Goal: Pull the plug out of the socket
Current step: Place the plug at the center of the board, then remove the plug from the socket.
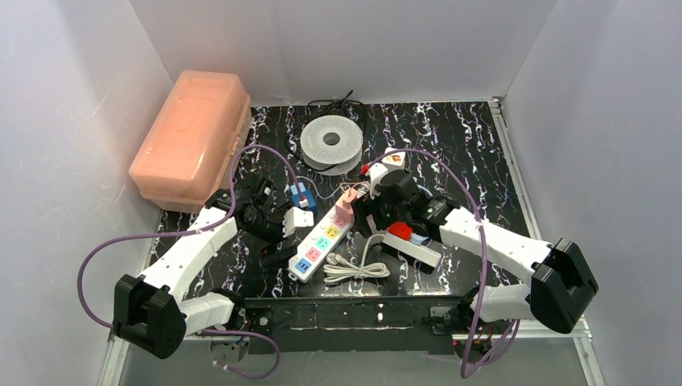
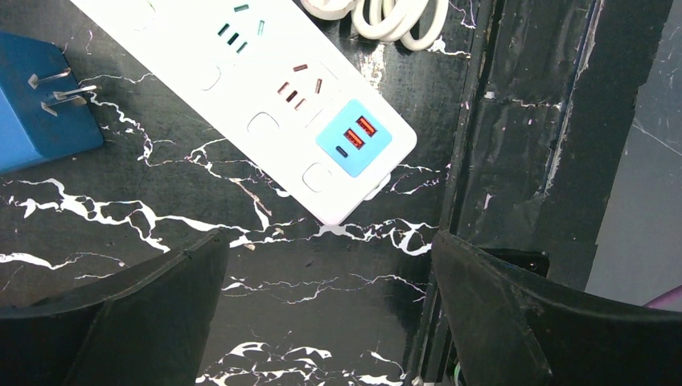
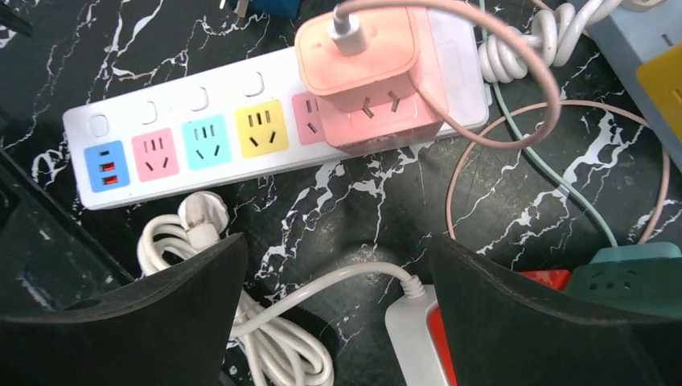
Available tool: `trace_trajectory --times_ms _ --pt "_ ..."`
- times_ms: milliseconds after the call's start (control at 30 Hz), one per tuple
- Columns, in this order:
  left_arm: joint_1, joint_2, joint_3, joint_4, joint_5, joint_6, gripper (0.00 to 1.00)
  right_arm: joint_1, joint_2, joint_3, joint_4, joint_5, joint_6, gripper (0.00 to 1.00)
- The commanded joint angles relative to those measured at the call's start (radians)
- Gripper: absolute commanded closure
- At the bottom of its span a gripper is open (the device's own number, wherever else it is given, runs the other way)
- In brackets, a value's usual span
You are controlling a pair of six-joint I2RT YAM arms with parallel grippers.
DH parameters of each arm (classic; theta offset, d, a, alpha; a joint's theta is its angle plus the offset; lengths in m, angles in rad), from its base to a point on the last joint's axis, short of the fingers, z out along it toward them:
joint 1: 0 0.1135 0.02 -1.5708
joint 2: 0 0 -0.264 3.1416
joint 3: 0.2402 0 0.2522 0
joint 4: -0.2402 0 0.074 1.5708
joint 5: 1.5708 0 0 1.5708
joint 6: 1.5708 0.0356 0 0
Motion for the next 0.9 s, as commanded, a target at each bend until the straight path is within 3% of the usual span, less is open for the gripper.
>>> trace_trajectory --times_ms 0,400,567,867 --pt "-0.001 -0.005 -0.02 -0.1 0.02 0.016 0.02 0.0 -0.033 -0.094 0.37 -0.005 -0.054 0.09" --pt "-0.002 -0.007 -0.007 -0.101 0.018 0.027 0.02 0.0 0.264 0.013 0.515 0.146 -0.173 0.08" --pt "-0.002 -0.016 -0.014 -0.107 0.022 0.044 0.02 0.0 0.264 -0.012 0.54 0.169 -0.164 0.08" --pt "-0.001 -0.01 -0.012 -0.107 0.02 0.05 0.02 0.003 0.124 -0.13 0.549 0.109 -0.135 0.09"
